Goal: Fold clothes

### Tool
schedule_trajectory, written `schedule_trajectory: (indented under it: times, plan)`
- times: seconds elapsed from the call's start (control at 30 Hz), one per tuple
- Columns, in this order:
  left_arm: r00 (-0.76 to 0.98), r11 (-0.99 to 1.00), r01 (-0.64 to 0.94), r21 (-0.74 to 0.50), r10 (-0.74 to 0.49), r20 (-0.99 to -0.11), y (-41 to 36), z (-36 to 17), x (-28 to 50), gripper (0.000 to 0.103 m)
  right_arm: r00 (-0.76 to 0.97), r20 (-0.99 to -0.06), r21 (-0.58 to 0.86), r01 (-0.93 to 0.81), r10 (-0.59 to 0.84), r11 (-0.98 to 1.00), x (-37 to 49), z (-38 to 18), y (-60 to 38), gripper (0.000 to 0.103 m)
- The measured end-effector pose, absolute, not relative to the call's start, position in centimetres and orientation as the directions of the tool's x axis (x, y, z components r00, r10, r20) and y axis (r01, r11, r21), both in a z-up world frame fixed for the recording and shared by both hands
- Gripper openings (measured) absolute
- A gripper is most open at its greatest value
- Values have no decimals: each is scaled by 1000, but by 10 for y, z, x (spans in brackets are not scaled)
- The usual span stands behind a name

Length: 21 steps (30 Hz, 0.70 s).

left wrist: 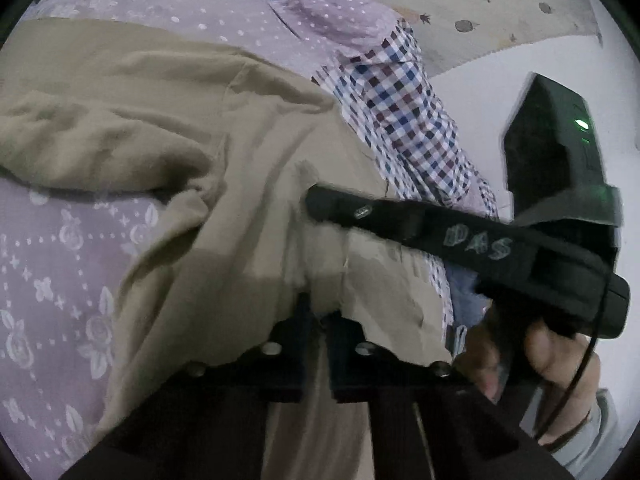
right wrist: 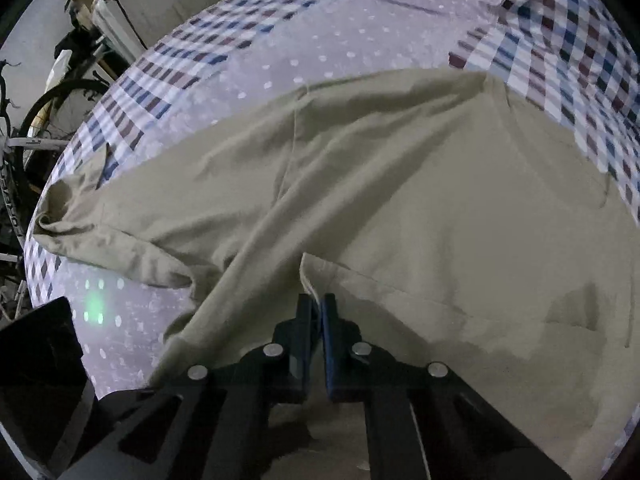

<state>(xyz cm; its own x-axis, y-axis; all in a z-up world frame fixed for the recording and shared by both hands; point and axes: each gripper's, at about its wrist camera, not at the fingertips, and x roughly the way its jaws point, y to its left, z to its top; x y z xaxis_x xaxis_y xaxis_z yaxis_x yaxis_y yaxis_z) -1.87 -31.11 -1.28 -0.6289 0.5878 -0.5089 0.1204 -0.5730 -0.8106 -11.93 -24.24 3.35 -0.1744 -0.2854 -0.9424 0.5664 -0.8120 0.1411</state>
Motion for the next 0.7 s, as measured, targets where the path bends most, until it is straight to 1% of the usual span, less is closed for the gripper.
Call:
schedule_trajectory:
  times: [0.07, 0.27, 0.43, 0.47, 0.53, 0.57, 0.6, 0.67, 0.7]
  plan:
    - [-634, -568, 128, -813, 584, -507, -315, -11, -23, 2, -230, -925, 131, 553, -302, -823, -121, 48, -238, 3]
    - [-664, -556, 141, -819, 561, -495, -332, -8, -36, 1, -364, -875, 106, 501, -320, -859, -134, 87, -234, 2]
    - [-677, -567, 142, -812, 543, -497, -340, -6, -45, 2, -358, -879, 102, 505, -315, -857, -146, 90, -255, 2]
    - [-676, -575, 140, -806, 540, -502, -340, -5, -46, 6, -354, -881, 100, 507, -312, -856, -149, 89, -260, 2]
    - [-673, -592, 134, -795, 534, -511, -340, -4, -48, 23, -340, -896, 78, 513, -286, -855, -155, 79, -272, 2]
    - [-672, -600, 132, -789, 531, -516, -340, -4, -49, 37, -335, -903, 62, 516, -268, -854, -158, 74, -277, 2]
    - [-671, -609, 129, -783, 528, -521, -340, -3, -50, 41, -330, -910, 47, 518, -251, -854, -161, 68, -283, 2]
    - [-669, -625, 123, -771, 521, -530, -340, -2, -52, 44, -311, -925, 30, 512, -218, -859, -167, 56, -288, 2]
    - [-668, -633, 121, -765, 518, -534, -340, -2, -53, 49, -307, -928, 28, 511, -212, -859, -167, 54, -289, 2]
